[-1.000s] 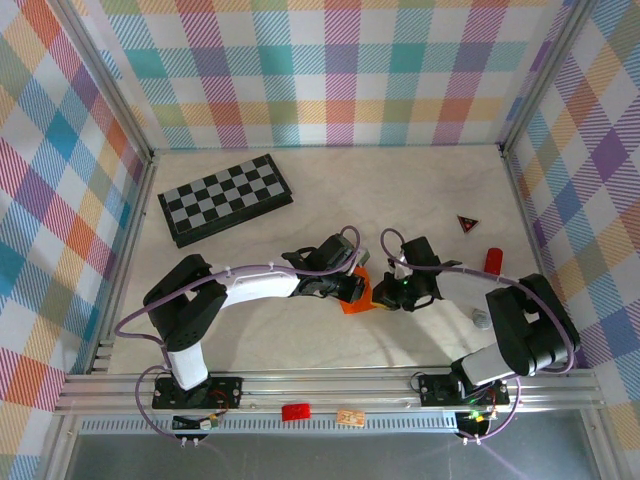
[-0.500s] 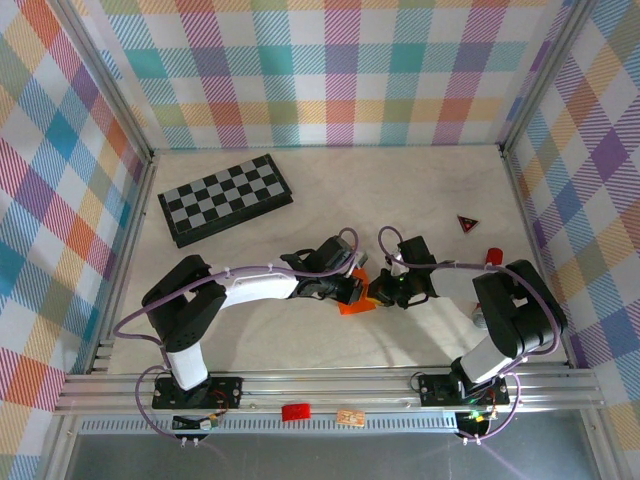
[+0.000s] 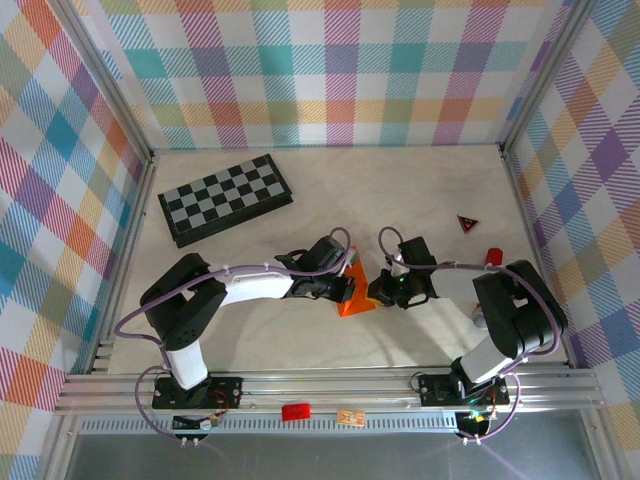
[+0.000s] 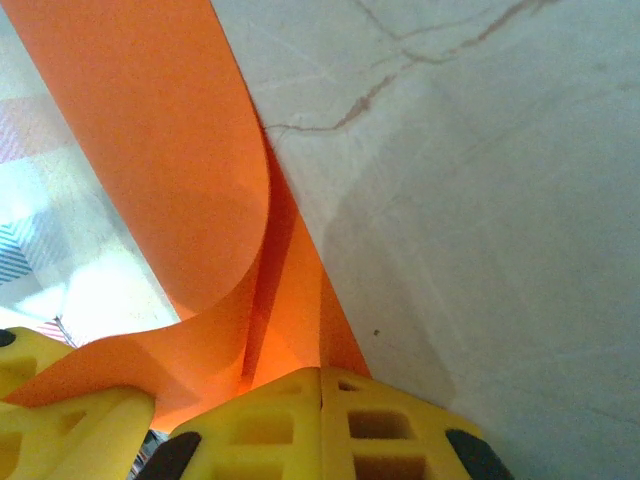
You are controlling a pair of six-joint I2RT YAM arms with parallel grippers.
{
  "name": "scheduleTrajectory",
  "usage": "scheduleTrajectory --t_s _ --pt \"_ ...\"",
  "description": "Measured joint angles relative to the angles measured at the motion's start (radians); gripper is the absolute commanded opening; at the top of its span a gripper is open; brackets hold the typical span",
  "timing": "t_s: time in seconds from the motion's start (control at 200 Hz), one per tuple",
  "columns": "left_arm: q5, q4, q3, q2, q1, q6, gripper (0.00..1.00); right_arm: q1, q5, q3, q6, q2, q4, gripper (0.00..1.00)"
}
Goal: Fold a paper plane with a square sheet of paper (pick it up from the middle)
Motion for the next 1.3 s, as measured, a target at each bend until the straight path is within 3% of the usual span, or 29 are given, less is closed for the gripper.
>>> scheduleTrajectory --t_s 1.3 --pt "-0.127 -0.006 -0.024 0.013 0.004 0.035 0.04 0.000 0.003 0.000 0.000 -0.002 -0.002 0.04"
